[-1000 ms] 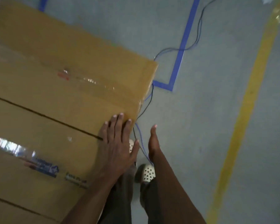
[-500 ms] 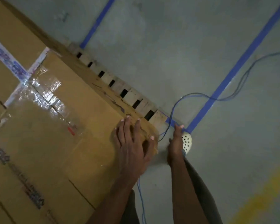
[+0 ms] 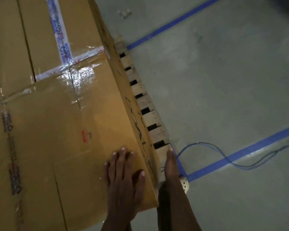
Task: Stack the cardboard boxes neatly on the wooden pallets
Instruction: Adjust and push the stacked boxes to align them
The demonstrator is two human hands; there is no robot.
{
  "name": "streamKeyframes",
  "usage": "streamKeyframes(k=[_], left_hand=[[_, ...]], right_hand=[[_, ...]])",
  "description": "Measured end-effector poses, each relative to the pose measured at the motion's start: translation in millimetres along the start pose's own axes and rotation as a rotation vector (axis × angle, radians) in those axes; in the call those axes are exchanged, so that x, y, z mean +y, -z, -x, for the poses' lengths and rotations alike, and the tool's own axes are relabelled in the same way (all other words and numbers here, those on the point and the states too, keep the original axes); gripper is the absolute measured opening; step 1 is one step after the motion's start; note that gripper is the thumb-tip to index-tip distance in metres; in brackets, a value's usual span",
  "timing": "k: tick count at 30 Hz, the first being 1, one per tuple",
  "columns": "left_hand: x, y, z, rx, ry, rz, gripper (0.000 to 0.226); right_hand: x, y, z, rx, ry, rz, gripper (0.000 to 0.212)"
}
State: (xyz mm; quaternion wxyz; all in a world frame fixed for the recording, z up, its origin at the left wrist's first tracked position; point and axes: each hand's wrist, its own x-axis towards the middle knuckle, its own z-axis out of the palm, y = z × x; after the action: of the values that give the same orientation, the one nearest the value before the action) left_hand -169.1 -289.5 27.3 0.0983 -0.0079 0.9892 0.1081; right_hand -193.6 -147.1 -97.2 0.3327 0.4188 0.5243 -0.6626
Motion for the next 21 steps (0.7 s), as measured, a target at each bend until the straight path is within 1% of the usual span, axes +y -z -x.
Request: streamKeyframes(k=[2, 3, 4, 6, 7, 9, 10, 12, 13, 14, 15, 17, 21], left_hand=[[-2, -2, -13, 0.038, -0.066, 0.021, 0.064], [-5, -5, -22, 0.051, -0.074, 0.034, 0.063], [-7, -3, -32, 0.04, -0.075, 0.053, 0.063], [-9, 1, -59, 0.057, -0.072, 0.068, 0.064], [-13, 3, -75, 0.084, -0.074, 0.058, 0.065], [-18, 8, -113, 0.118, -0.091, 0.014, 0.067], [-21, 11, -133, 0.126, -0.093, -0.002, 0.068], [-28, 16, -170, 0.141, -0.078, -0.025, 0.069], [-31, 18, -187, 0.14, -0.067, -0.031, 0.07], [-34, 21, -201, 0.136, -0.059, -0.037, 0.071], [-36, 23, -214, 0.136, -0.057, -0.043, 0.073], [-40, 28, -232, 0.145, -0.061, -0.043, 0.074], [-48, 36, -268, 0.147, -0.08, -0.038, 0.075]], right_hand=[[-4, -11, -17, -0.12, 0.004, 0.112, 0.073], [-3, -16, -33, -0.16, 0.003, 0.148, 0.076], [-15, -23, -31, -0.176, -0.016, 0.159, 0.082], [-19, -28, -51, -0.063, 0.033, 0.123, 0.092], [-24, -34, -53, -0.093, 0.063, 0.139, 0.09], [-43, -44, -37, -0.207, 0.053, 0.209, 0.083], [-57, -50, -23, -0.198, 0.026, 0.202, 0.084], [-80, -54, -16, -0.026, 0.022, 0.139, 0.082], [-88, -54, -21, 0.065, 0.052, 0.108, 0.08], [-101, -54, -21, 0.121, 0.051, 0.099, 0.081], [-109, -58, -23, 0.142, 0.05, 0.101, 0.083], [-128, -70, -22, 0.106, 0.048, 0.123, 0.089], [-173, -98, -29, 0.047, 0.12, 0.073, 0.084]])
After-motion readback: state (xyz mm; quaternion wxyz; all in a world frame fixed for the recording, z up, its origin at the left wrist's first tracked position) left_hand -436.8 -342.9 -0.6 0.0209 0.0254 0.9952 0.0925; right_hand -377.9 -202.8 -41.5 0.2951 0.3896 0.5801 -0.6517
